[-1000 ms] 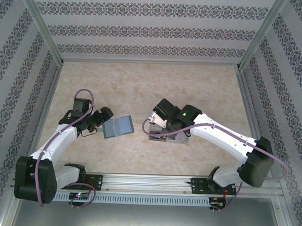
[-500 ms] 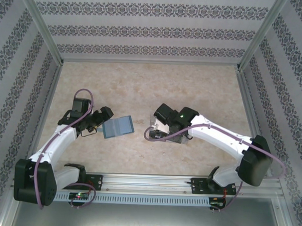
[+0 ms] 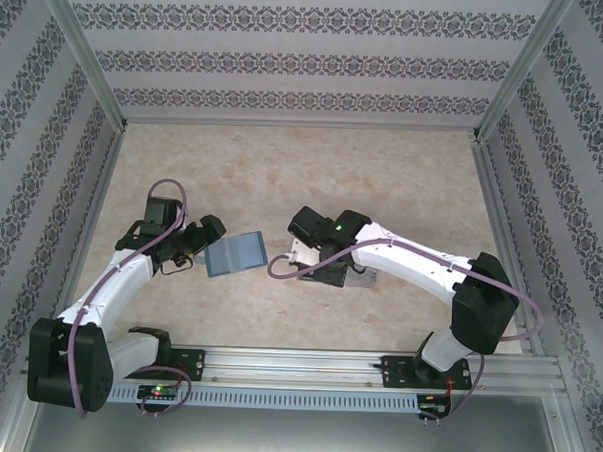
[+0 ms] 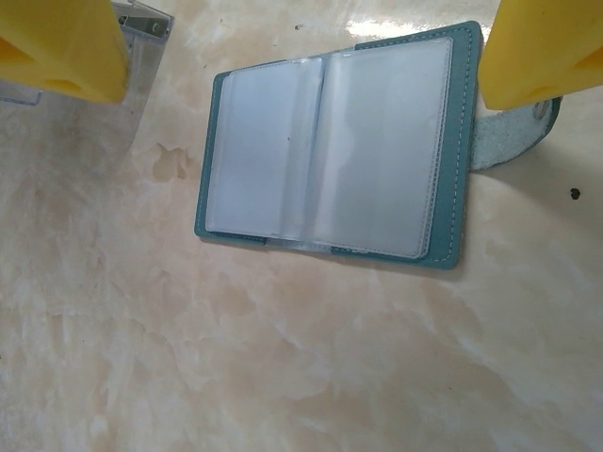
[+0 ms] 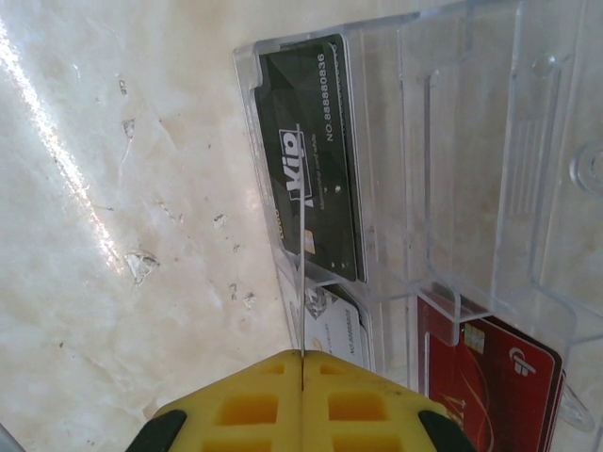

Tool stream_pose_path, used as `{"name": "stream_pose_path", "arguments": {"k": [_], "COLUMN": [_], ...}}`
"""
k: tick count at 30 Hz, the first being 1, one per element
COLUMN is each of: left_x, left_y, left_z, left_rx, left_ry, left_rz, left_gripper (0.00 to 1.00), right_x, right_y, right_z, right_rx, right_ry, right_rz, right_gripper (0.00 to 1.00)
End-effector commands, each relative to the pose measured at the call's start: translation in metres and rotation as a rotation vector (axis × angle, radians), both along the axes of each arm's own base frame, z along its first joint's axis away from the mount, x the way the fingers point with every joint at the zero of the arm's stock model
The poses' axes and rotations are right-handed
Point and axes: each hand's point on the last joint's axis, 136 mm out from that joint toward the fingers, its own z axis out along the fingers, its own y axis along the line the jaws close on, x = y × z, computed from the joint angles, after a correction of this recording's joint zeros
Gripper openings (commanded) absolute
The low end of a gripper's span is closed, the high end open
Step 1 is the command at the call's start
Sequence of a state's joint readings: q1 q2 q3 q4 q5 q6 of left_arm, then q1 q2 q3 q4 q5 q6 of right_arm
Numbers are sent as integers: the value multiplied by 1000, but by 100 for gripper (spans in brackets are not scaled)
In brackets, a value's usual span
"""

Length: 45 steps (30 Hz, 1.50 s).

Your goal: Take the credit cards out of the card holder

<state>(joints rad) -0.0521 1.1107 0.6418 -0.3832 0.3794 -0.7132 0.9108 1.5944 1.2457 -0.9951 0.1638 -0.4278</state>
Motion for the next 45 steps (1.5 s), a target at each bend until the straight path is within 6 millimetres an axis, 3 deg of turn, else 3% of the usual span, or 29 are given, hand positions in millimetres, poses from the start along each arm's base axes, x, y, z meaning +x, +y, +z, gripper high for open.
{"name": "stream_pose_path", "arguments": {"k": [1,11,20,22,23,25,30,34,40,45], "left_x": [0,-1,-2,-1,-1,-1,-2,-2,-4,-3], "left_y": [5,5,7,6,6,6,7,6,1,-6], "left_z": [4,2,2,2,2,2,2,-2,-11,-16], "left_rx": [30,33,42,39,39,38,41,36,12,-21], "left_ry": [-6,-2,-2,-2,-2,-2,-1,10,44,57], "left_rz": [1,1,6,4,3,4,6,2,-14,-36], "left_gripper": [95,95,95,96,95,95,96,95,91,81], "right_x": [7,17,25,31,34,37,47,57,70,76], "right_y": [10,23,22,19,18,17,17,25,59,90], "right_z": [0,-15,-31,-33,-32,-31,-19,1,47,67], "right_rx": [4,-9,-32,-44,-45,-40,11,106,432,680], "right_ry": [-20,-12,-32,-59,-71,-78,-121,-192,-253,-196], "right_rz": [36,47,4,-18,-28,-49,-108,-158,-328,-509], "right_gripper": [0,0,3,10,21,24,25,24,0,0]}}
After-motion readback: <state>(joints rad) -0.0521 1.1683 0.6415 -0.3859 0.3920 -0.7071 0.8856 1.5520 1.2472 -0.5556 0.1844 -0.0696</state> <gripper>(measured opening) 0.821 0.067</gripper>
